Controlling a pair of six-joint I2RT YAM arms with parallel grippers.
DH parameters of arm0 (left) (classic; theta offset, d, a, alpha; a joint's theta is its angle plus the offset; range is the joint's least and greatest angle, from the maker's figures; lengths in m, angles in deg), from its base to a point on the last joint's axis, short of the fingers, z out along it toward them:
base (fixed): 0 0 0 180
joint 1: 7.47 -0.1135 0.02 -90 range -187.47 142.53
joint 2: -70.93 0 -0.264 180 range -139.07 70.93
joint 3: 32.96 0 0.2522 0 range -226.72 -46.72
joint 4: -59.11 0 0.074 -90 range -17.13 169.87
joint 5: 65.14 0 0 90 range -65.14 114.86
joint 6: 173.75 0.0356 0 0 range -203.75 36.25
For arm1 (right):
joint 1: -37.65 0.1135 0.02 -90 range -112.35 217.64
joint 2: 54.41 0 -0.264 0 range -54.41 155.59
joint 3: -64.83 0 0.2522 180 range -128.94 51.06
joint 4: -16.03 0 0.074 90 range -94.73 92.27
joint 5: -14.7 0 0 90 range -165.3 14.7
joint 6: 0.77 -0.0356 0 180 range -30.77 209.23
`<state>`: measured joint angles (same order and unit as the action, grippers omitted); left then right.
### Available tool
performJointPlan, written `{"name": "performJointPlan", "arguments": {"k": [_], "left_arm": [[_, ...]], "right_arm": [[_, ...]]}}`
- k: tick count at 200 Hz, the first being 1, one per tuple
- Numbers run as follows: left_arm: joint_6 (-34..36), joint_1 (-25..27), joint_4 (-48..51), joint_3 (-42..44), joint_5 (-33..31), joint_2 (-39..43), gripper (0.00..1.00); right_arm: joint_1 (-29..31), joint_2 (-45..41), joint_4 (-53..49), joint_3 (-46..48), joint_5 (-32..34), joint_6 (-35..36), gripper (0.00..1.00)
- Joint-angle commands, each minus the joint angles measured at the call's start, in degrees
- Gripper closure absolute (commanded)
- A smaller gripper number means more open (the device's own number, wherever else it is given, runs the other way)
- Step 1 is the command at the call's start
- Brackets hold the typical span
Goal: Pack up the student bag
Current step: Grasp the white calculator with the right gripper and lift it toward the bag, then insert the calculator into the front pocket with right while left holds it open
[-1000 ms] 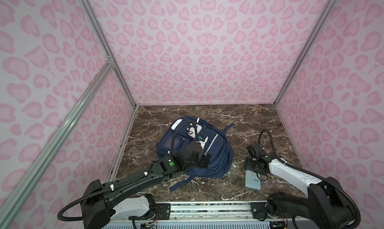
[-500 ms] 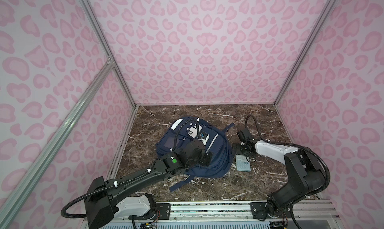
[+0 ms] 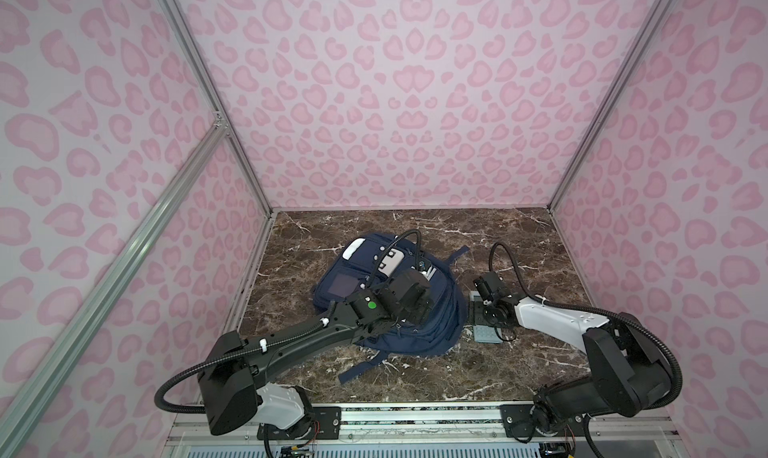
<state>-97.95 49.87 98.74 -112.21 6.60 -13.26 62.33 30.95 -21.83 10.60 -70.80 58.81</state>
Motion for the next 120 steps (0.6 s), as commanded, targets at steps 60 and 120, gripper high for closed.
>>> {"name": "performJointPlan", "arguments": {"k": [60,120], "left_arm": [[5.1,1.5,5.0,-8.7,-3.3,-12.5,0.17],[3.6,2.3,7.0,-10.6,-7.6,-15.8,0.31]], "right_arm": [[-0.1,0.1,-6.0,-1.5,0.6,1.3,0.23],[-0.1,-0.7,-5.9,-1.1,0.3,1.9,0.22]]}}
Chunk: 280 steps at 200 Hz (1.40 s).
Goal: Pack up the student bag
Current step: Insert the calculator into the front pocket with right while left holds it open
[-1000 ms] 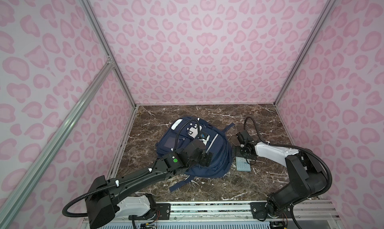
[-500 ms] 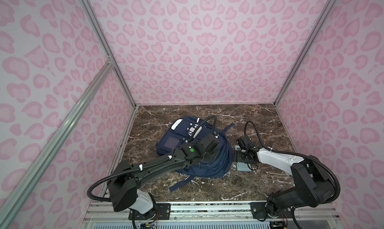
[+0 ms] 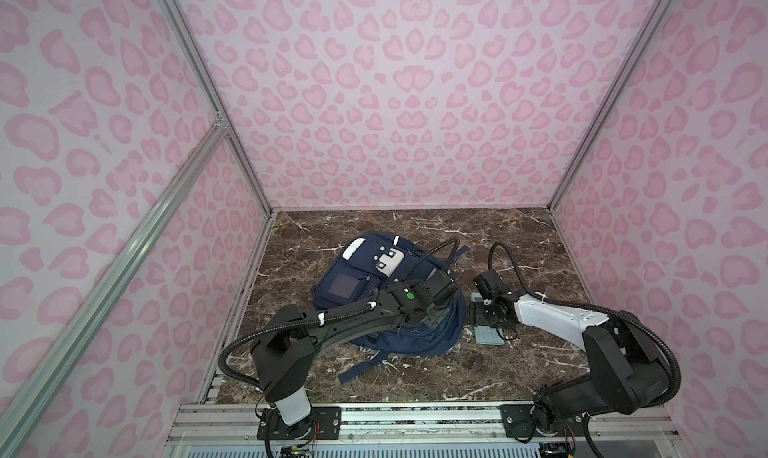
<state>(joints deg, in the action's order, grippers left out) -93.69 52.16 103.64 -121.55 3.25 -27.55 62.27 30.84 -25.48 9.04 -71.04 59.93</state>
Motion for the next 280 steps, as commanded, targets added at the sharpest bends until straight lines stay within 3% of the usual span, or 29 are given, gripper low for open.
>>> {"name": "performJointPlan", "arguments": {"k": [1,8,20,26,58,99,134,180,212,233,280], "left_arm": [[-0.7,0.0,2.2,-1.3,-4.5,-1.5,0.33],[-1.1,0.0,2.7,-1.7,-5.4,-1.7,0.48],[-1.5,0.0,1.5,-1.3,-5.1,-1.1,0.88],[-2.0,-0.1,1.1,-1.3,-4.7,-0.7,0.97],[-4.7,-2.2,-2.0,-0.6,0.2,1.8,0.97],[-11.0,-8.1,-9.5,4.1,13.8,8.8,0.97],[-17.1,-12.5,-18.0,9.0,24.4,13.6,0.97],[-22.8,-12.9,-27.1,13.3,25.2,16.2,0.97],[-22.6,-11.7,-32.0,16.8,18.7,20.6,0.97],[-22.4,-11.6,-31.4,16.7,16.9,20.9,0.97],[-24.6,-11.5,-32.7,18.0,20.5,18.4,0.97]], "right_arm": [[0.0,-0.6,-2.2,0.5,0.5,0.8,0.22],[0.0,-1.1,-2.2,0.7,0.2,0.8,0.23],[0.1,-2.3,-2.2,0.9,-0.5,0.9,0.26],[0.1,-3.0,-2.3,1.1,-0.8,0.9,0.27],[0.1,-5.6,-2.2,1.6,-1.7,1.7,0.35],[0.7,-10.4,-3.9,-0.3,-3.9,1.1,0.36],[6.2,-13.6,-5.1,-6.1,-6.4,-1.2,0.36],[13.1,-1.5,-1.8,-18.8,-14.5,-4.4,0.36],[15.0,7.2,-2.4,-26.1,-17.6,-5.9,0.35],[14.6,7.8,0.6,-25.7,-19.5,-7.6,0.26],[14.5,7.0,5.7,-23.8,-23.0,-10.2,0.11]]}}
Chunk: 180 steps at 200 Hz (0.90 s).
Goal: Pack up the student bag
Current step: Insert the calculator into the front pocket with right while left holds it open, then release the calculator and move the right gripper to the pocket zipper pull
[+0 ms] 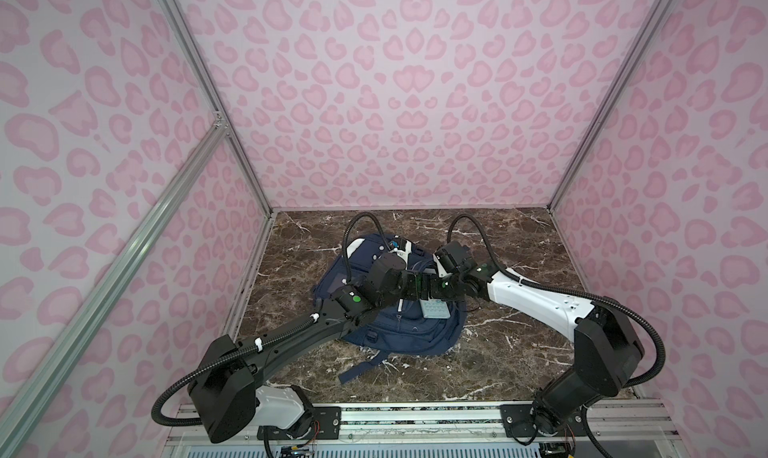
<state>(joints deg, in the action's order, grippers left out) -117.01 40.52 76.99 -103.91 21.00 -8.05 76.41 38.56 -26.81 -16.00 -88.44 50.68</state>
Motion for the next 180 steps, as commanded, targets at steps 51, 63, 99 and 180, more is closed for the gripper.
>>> {"name": "performJointPlan", "arguments": {"k": [51,63,99,180], "left_arm": [[-0.8,0.2,-5.1,0.4,3.1,-1.1,0.97],[-0.9,0.2,-4.8,0.4,3.0,-1.0,0.97],[-1.5,0.5,-4.5,0.3,4.3,-1.7,0.97],[-2.3,0.6,-1.4,-1.1,3.6,-3.6,0.97]], "right_arm": [[0.3,-5.4,11.5,8.8,-8.3,-2.2,0.15],[0.2,-6.8,13.8,11.2,-9.0,-3.5,0.23],[0.1,-5.8,21.0,13.5,-9.3,-4.7,0.44],[1.7,-3.9,30.3,14.1,-1.2,-4.8,0.44]]}}
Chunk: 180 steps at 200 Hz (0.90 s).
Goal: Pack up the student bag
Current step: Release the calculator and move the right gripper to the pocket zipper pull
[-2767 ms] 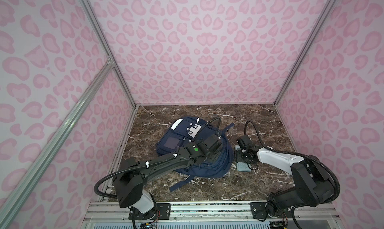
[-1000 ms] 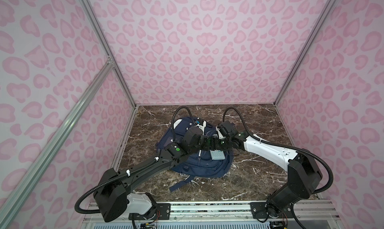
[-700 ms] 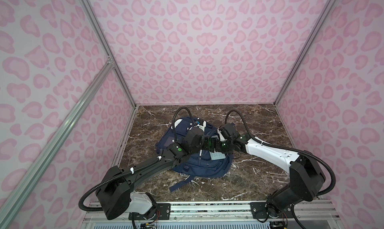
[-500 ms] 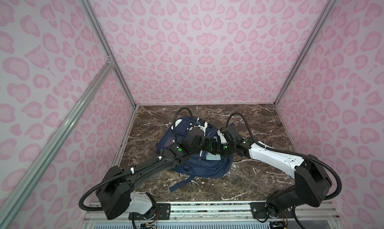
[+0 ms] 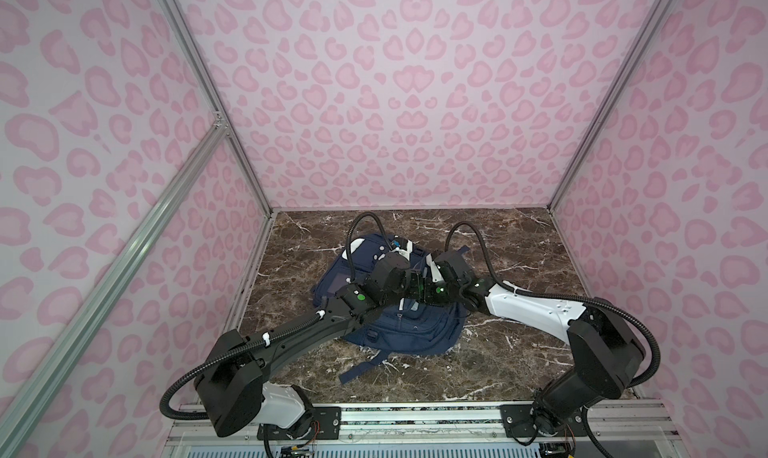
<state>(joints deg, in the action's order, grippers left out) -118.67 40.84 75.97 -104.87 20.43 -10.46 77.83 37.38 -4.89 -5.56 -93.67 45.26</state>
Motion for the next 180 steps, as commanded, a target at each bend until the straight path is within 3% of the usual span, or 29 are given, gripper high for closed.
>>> {"name": "performJointPlan", "arguments": {"k": [1,31,66,90,103,145,180], "left_arm": [[-0.7,0.3,-0.4,-0.2,4.2,-1.3,0.97],[-1.2,0.3,-1.2,-0.5,5.2,-3.7,0.96],[-1.5,0.6,-1.5,-1.7,8.5,-7.2,0.95],[0.2,1.6,2.6,-3.6,9.1,-8.9,0.72],[0.2,1.9,3.2,-3.7,10.0,-8.6,0.65],[0.9,1.6,7.9,-3.4,5.9,-2.5,0.29],[-1.3,-1.4,11.8,3.5,3.8,9.7,0.22]], "right_arm": [[0.3,-3.0,8.5,4.0,4.1,0.6,0.44],[0.2,-10.1,8.9,11.3,7.0,1.7,0.43],[-0.4,-14.4,7.8,16.6,10.4,1.9,0.50],[-0.6,-19.8,7.4,19.6,13.8,1.5,0.56],[-0.6,-23.8,5.3,20.8,16.3,1.6,0.55],[2.4,-34.4,-1.7,23.8,20.0,2.4,0.39],[13.8,-34.9,-2.0,23.7,26.7,0.8,0.33]]}}
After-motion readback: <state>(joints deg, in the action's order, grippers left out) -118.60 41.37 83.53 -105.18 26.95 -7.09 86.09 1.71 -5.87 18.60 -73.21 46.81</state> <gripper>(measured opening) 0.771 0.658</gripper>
